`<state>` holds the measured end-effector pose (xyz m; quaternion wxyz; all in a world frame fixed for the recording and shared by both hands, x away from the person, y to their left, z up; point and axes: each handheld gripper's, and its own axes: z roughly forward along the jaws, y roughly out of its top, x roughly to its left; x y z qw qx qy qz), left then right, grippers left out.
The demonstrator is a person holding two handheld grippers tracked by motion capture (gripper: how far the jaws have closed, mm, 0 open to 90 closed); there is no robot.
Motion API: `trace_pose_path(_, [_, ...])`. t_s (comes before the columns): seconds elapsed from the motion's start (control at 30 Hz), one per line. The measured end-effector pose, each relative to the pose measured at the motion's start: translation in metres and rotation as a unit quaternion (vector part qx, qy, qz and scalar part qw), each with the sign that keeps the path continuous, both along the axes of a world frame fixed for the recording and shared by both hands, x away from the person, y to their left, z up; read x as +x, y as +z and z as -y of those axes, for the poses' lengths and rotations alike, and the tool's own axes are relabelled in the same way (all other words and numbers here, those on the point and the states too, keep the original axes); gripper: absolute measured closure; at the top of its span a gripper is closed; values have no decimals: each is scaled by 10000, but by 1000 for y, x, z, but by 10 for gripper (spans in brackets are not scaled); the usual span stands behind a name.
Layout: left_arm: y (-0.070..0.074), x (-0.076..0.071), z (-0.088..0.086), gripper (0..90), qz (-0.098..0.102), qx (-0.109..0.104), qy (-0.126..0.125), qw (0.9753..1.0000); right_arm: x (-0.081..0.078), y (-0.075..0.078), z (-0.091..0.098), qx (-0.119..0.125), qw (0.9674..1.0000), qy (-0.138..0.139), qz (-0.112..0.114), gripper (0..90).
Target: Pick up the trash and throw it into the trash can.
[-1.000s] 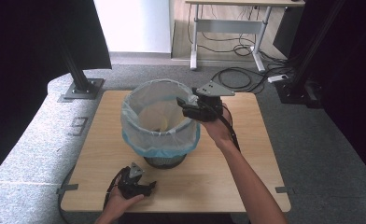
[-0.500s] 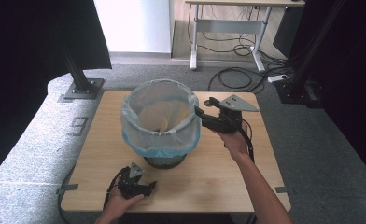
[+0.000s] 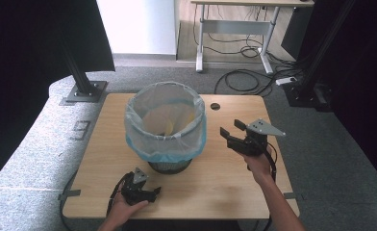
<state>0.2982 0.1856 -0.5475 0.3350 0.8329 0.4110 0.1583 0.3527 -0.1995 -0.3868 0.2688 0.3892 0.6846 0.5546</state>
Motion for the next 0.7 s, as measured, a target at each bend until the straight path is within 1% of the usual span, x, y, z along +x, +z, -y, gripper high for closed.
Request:
trace_pose_path(0.03, [0,0,0,146,0,0,0,10000,0,0,0,0,10000,0,0,340])
trace_pose_path(0.2, [0,0,0,146,0,-1,0,10000,-8,-21,6,-181,9997,-29,-168,340])
trace_pose_path(0.23, [0,0,0,146,1,-2,2,10000,-8,-21,6,-181,9997,-29,-168,340])
trace_pose_path(0.27, [0,0,0,146,-3,-3,-1,10000,-9,-28,7,-217,9995,-55,-230,339])
trace_pose_path(0.3, [0,0,0,146,-3,-3,-1,10000,-9,-28,7,-217,9995,-55,-230,339])
trace_pose_path(0.33, [0,0,0,146,0,-1,1,10000,-9,-35,7,-285,9990,-54,-352,338])
trace_pose_path(0.4, [0,0,0,146,0,-1,1,10000,-10,-40,6,-318,9986,-68,-413,339])
trace_pose_path(0.47, [0,0,0,146,1,-2,1,10000,-10,-44,6,-363,9983,-74,-450,338])
trace_pose_path(0.7, [0,0,0,146,0,-3,-7,10000,-7,-47,6,-343,9982,-129,-476,338])
